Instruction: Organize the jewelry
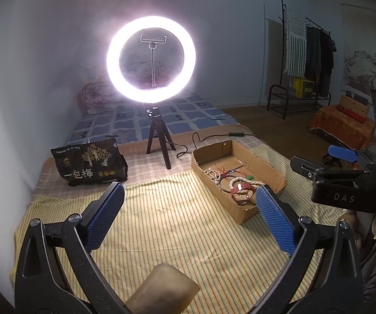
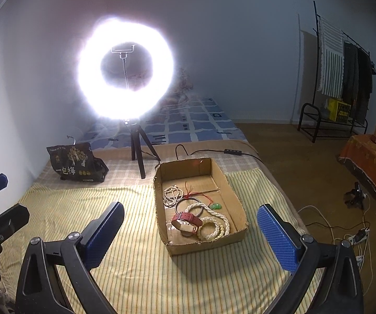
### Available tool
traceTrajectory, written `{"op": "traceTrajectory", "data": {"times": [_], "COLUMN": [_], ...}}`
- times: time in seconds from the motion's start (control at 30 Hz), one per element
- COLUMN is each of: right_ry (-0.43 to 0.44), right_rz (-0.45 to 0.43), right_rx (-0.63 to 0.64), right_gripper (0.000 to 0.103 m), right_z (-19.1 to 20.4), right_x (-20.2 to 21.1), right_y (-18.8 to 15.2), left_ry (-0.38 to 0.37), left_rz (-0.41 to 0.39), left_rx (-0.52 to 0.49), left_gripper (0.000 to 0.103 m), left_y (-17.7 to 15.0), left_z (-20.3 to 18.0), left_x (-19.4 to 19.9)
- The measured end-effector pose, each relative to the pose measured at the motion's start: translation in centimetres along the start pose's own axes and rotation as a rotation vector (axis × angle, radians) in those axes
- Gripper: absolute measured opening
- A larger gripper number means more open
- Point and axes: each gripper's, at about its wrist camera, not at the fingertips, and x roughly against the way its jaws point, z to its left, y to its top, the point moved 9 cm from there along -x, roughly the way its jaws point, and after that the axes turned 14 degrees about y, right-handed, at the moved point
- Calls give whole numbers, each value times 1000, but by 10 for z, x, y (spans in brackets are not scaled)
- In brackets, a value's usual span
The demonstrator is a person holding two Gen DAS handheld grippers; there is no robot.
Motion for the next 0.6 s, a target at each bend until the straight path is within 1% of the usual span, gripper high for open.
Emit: {"op": "traceTrajectory", "data": {"times": [0.23, 0.6], "right_ry": [-6, -10], "right_rz": [6, 6], "right_rx": [-10, -19], "right_gripper": [103, 103], "right_z": [-6, -12], "right_x": [1, 3], "right_y": [-3, -3], "left_ry": [-1, -7], "left_rz": [22, 28], "left_rx": [8, -7], "left_gripper": [103, 103], "left_y": [-2, -5], "left_z": [-1, -8], "left_x": [-3, -3]}}
